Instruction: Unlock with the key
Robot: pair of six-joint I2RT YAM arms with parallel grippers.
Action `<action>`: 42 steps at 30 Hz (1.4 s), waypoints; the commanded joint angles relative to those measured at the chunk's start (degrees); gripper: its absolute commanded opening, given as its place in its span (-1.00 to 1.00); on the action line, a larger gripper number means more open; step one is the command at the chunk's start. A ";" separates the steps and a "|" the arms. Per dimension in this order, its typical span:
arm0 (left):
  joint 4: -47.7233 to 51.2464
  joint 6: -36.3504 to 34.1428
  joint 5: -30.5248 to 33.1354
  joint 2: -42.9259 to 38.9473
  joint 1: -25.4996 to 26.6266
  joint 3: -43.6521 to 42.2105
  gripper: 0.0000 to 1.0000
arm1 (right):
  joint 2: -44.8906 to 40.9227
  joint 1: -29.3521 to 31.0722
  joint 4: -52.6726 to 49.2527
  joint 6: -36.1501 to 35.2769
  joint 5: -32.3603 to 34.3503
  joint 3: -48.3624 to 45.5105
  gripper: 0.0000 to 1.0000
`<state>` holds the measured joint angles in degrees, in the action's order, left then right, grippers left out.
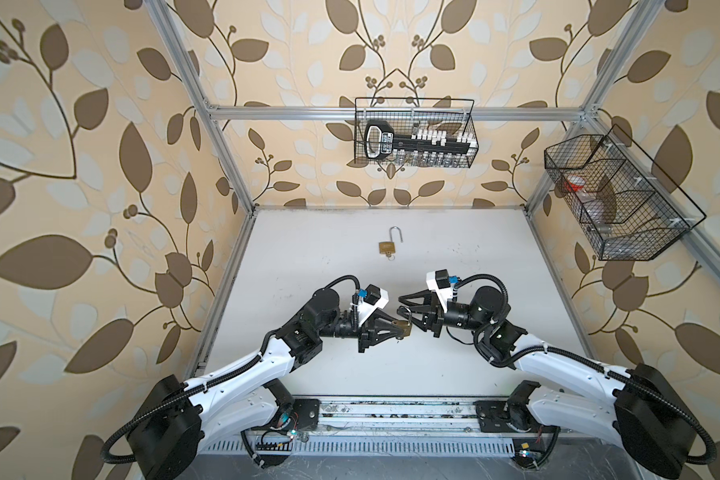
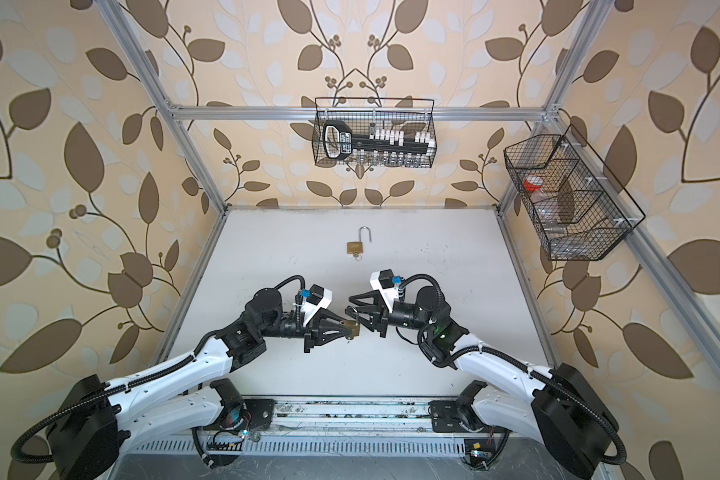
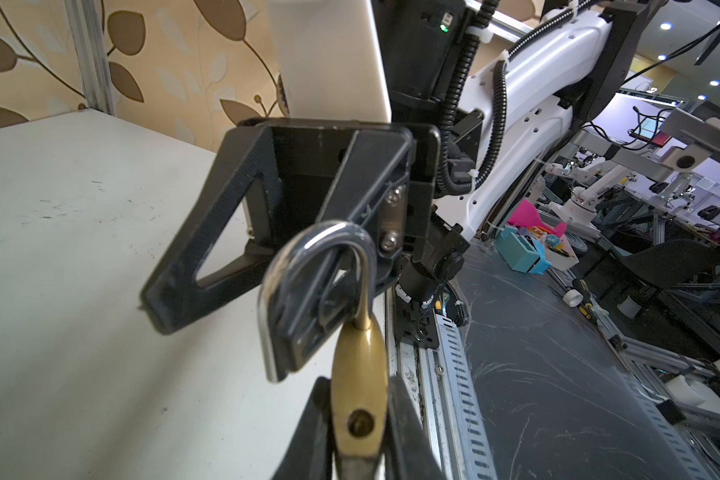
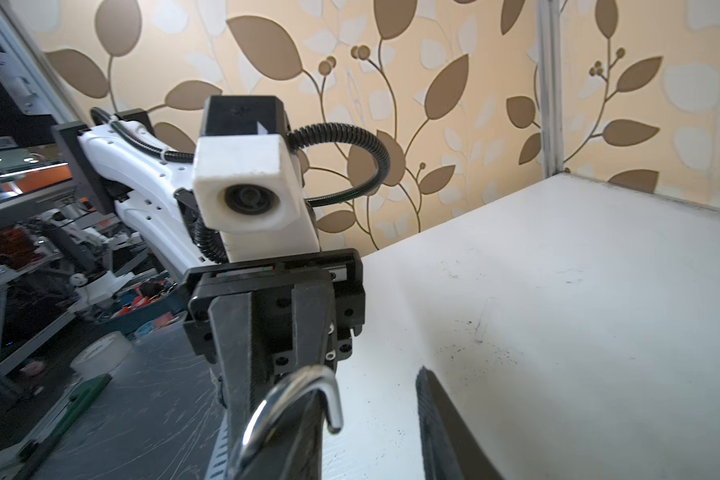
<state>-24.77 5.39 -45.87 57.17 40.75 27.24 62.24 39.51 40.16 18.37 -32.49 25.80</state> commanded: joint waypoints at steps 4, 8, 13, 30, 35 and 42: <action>-7.94 2.17 8.83 -1.51 -0.10 0.31 -1.00 | -4.82 7.19 -8.30 -7.34 28.43 0.49 -0.21; -8.15 1.79 15.82 -3.93 -0.06 -1.42 -1.00 | -5.20 7.49 -11.59 -7.26 37.11 0.88 -0.12; -7.52 0.59 24.97 -5.42 -0.03 -2.91 -1.00 | -5.38 7.64 -12.13 -7.68 37.65 1.00 -0.03; -5.65 1.02 5.03 -4.06 -0.11 0.66 -1.00 | -5.38 -10.79 8.12 6.88 2.03 -5.25 0.29; -6.85 1.44 2.58 -3.33 -0.09 0.70 -1.00 | -6.73 -5.12 1.60 -0.20 7.02 -3.76 0.27; -7.99 2.28 2.01 -4.34 -0.08 0.22 -1.00 | -3.05 -2.61 2.10 -1.40 4.22 -2.19 0.22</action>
<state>-26.61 7.20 -41.17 54.33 40.53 24.93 58.30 36.29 42.09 18.81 -26.04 21.69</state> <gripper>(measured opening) 0.188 0.614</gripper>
